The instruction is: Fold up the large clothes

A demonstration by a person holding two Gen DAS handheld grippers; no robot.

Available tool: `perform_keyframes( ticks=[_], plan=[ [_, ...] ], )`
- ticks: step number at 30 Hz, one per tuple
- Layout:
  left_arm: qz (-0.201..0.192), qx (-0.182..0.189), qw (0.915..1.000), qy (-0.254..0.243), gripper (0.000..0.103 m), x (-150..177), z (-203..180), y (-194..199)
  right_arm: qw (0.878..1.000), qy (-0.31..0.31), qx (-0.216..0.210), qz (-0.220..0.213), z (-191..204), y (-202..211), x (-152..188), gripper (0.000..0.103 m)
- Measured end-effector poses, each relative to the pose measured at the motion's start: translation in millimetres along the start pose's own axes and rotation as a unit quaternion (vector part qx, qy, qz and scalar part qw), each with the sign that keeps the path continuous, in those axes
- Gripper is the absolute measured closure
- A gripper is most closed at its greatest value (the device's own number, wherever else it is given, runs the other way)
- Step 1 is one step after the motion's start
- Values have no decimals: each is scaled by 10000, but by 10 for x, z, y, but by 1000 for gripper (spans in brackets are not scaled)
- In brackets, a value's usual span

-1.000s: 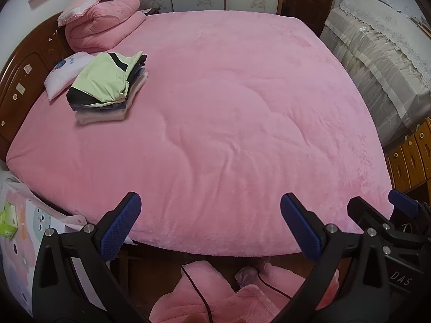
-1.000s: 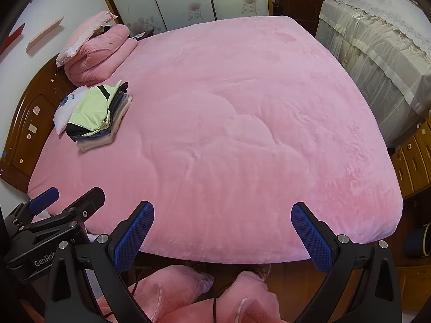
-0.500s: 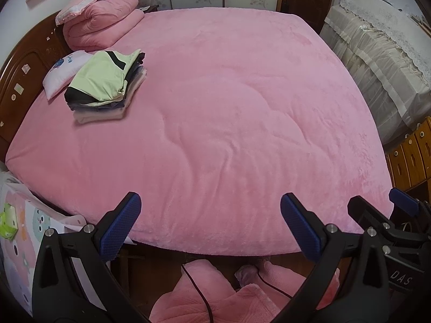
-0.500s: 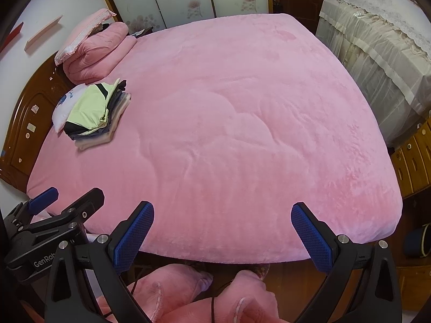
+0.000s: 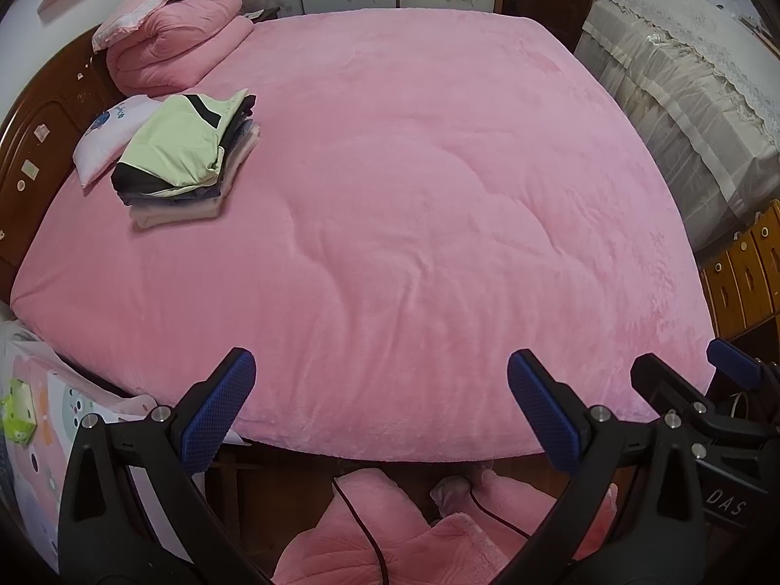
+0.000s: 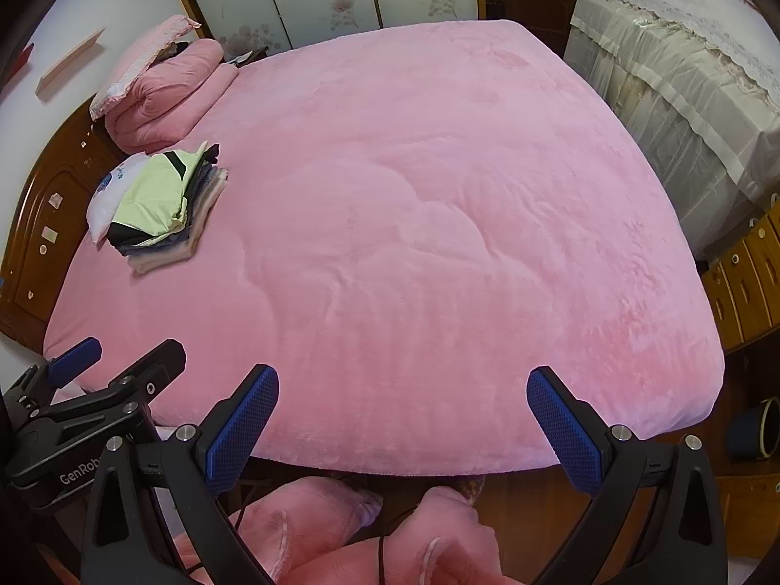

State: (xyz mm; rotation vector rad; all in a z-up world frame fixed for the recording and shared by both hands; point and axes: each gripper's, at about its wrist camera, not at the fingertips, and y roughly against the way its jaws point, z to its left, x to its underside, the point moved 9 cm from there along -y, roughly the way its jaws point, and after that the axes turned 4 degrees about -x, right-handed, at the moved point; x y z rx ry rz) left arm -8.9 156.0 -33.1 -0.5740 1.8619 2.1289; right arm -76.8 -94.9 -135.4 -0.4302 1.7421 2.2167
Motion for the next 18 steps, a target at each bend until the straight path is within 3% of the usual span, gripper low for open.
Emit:
perform_keyframes(
  ticks=[18],
  plan=[
    [34,-65,10000,-52,1,-61,-17,-47,9999,-40,-33,117,-154,-104,-72,0]
  ],
)
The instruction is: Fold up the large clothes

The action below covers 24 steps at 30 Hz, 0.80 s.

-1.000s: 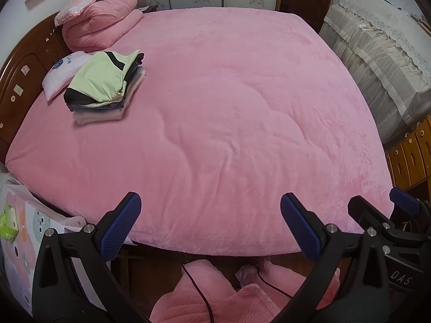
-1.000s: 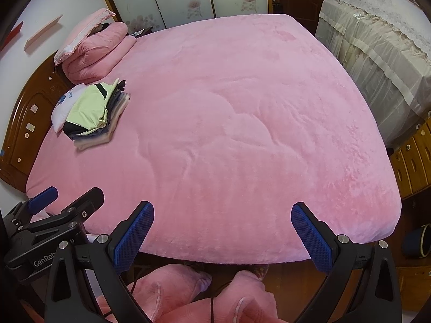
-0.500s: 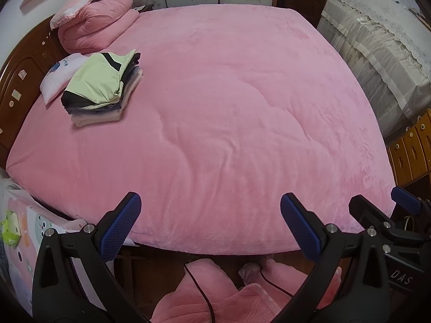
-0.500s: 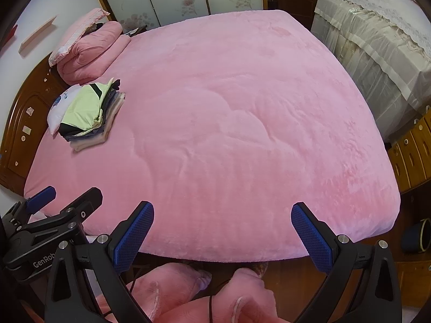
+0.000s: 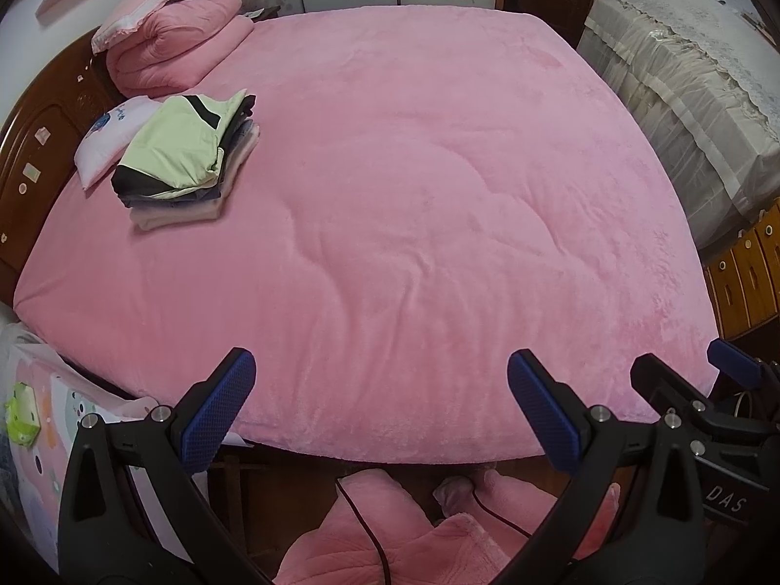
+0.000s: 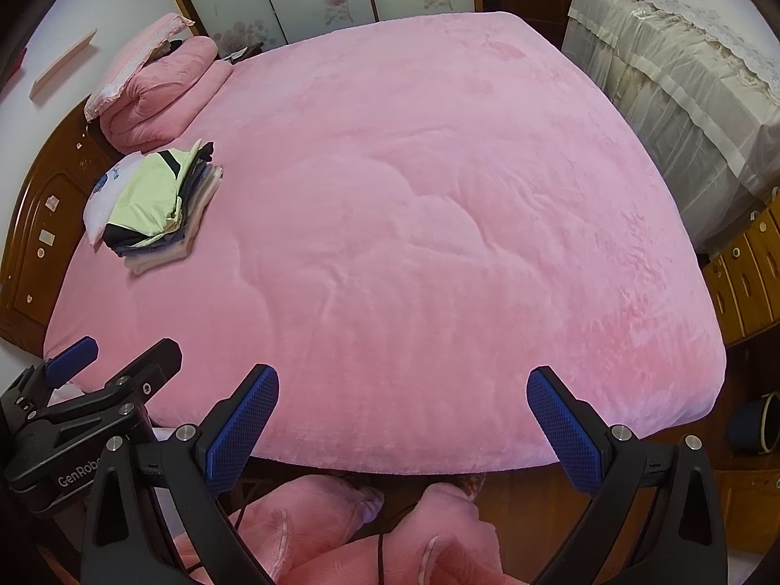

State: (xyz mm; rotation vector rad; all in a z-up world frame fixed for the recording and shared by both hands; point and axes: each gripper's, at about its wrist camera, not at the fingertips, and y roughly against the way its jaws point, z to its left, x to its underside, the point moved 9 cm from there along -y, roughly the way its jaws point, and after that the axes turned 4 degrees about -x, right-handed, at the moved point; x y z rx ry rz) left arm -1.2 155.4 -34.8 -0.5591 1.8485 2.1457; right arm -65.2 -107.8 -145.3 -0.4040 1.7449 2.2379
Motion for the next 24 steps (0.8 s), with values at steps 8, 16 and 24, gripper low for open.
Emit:
perform_keyframes(
  ticks=[8,16,24],
  plan=[
    [39,-56,10000,57,1,-3,-18,-17,9999,102,-50,14,-82,-41,-80,0],
    [62,-105,9999,105,1,-5,-18,-36,9999,122,-61,21,-58,-73,-94,0],
    [82,-260,9993,250,1,-10,-47,29,9996,233,-157,56,-127,-70,-158,0]
  ],
)
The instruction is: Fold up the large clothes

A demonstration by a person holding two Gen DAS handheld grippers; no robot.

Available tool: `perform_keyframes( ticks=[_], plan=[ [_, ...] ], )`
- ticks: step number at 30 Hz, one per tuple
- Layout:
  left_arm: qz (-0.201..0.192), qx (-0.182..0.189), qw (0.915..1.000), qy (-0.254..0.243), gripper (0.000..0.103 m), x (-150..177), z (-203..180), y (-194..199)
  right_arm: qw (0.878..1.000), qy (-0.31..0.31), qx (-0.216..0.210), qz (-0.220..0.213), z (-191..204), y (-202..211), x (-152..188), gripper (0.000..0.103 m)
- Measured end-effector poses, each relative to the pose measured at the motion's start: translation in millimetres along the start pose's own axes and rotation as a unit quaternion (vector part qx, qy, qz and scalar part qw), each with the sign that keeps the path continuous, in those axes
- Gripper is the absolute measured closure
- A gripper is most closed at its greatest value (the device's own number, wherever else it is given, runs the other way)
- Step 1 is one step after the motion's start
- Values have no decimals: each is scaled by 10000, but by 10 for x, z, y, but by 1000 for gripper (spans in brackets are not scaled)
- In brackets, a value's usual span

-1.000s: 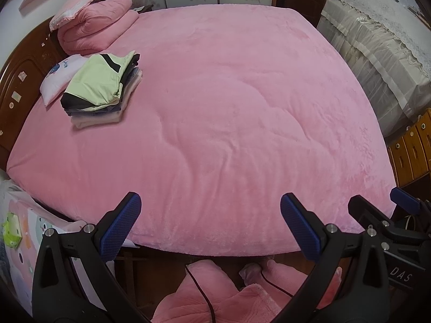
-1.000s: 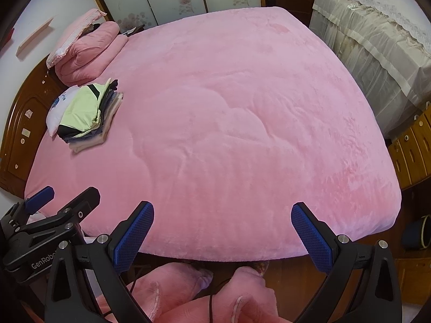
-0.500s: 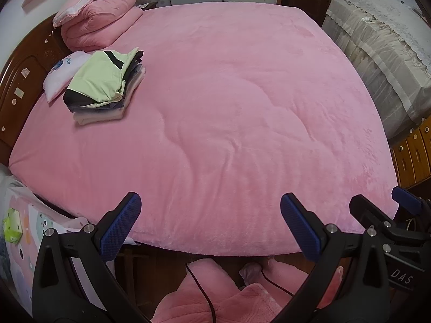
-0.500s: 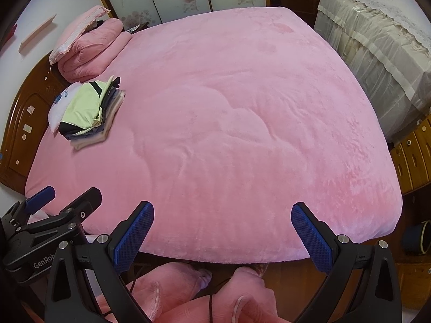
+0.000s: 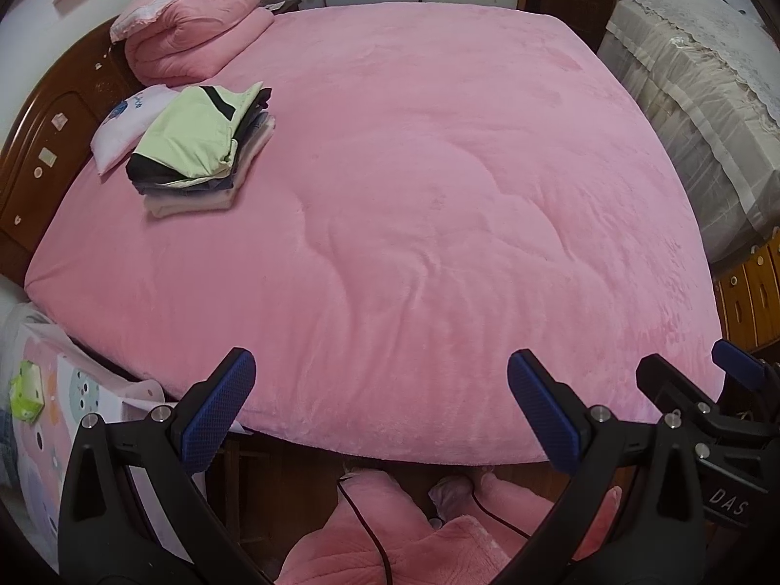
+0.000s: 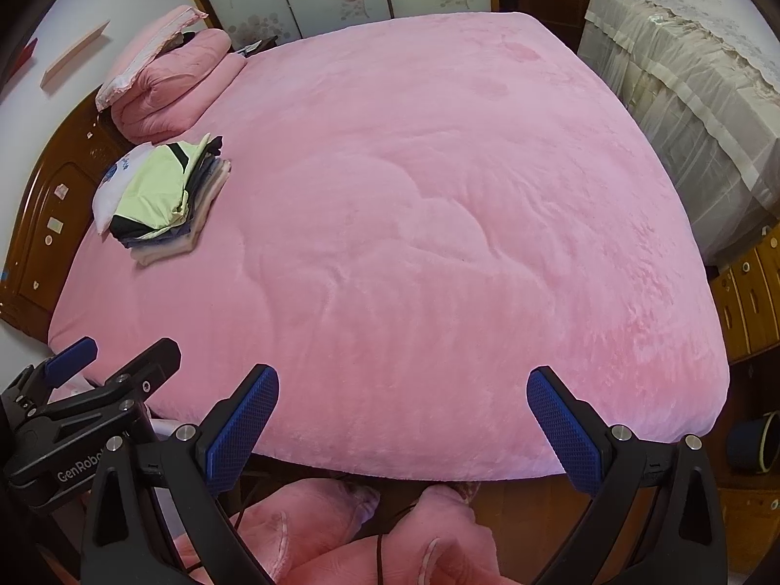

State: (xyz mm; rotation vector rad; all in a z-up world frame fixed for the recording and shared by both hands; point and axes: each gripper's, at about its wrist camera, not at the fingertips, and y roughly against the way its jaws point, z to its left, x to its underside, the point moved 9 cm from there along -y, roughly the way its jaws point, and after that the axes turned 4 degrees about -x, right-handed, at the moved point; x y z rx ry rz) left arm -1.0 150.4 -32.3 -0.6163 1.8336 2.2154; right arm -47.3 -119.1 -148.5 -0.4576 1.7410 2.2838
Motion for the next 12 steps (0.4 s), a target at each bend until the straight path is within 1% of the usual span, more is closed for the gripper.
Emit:
perform_keyframes(
  ticks=[4,12],
  plan=[
    [14,-74,9999,104,1,25,-43,43,9999,119,-25,-14,-47,44,-11,0],
    [-14,-256,9993,287,1,148,-123,180,9999,81,-125,-58,-244,149,-1,0]
  ],
)
